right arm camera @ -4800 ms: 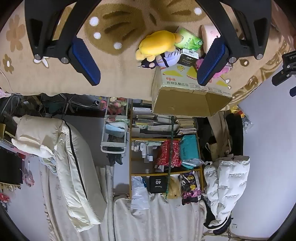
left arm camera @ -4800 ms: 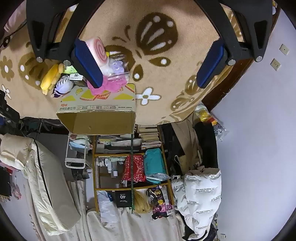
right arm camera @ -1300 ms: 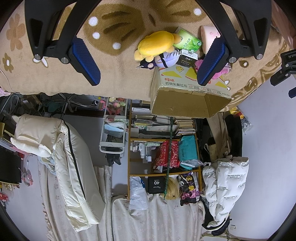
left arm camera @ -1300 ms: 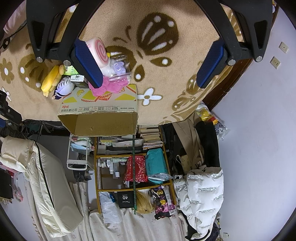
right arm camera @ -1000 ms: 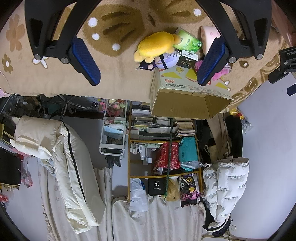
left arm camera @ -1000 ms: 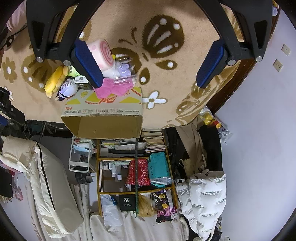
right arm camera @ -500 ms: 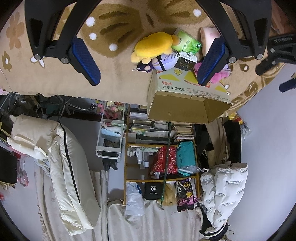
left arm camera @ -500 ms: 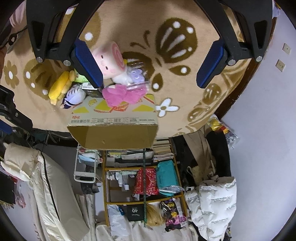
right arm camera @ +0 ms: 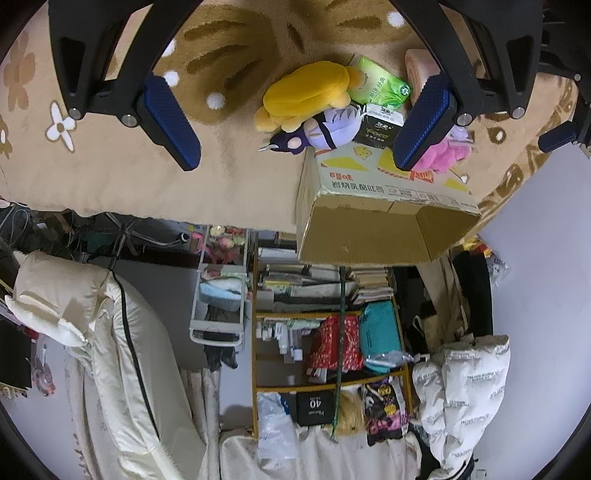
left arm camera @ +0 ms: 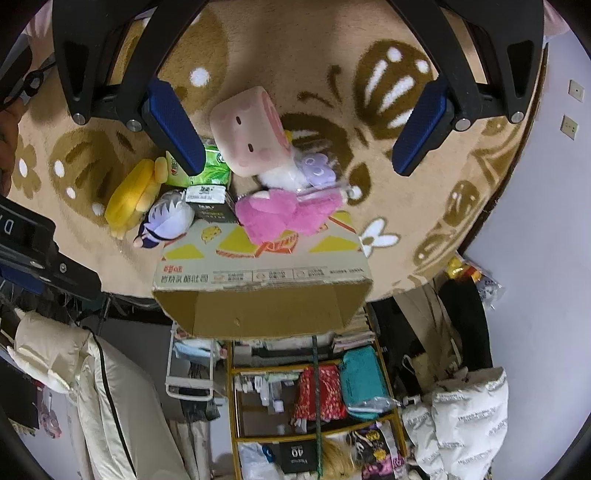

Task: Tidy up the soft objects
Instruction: 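Grasp the pink roll plush with the left tool while the right tool grasps the yellow plush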

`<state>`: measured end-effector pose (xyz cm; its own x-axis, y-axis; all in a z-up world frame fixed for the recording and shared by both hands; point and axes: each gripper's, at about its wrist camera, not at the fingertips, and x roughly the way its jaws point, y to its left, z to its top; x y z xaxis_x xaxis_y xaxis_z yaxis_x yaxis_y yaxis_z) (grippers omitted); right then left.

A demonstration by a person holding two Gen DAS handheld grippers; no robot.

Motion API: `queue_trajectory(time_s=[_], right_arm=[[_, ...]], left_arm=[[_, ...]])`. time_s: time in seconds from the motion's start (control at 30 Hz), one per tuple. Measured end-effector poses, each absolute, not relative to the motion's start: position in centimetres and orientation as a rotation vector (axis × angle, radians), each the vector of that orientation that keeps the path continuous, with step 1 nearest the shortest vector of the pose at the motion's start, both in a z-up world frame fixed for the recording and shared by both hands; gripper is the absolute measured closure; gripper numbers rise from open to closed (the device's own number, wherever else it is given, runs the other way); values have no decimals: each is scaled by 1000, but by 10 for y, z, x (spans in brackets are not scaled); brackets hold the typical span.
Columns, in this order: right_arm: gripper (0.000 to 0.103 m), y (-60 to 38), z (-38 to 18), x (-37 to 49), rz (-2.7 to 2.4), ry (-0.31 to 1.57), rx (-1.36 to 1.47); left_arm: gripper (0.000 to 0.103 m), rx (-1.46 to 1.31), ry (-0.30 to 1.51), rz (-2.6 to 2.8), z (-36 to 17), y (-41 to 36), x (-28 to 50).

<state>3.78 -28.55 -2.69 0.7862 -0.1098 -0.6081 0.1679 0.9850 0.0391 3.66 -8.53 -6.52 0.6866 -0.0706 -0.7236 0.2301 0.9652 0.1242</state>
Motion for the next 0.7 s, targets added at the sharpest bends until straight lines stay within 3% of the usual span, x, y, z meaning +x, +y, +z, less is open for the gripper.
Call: queue_trajectory(time_s=[0.7], right_arm=[[0,-301,-106,93,-120,1007,154]], left_arm=[[3,171,1073,-220,-126,-99,78]])
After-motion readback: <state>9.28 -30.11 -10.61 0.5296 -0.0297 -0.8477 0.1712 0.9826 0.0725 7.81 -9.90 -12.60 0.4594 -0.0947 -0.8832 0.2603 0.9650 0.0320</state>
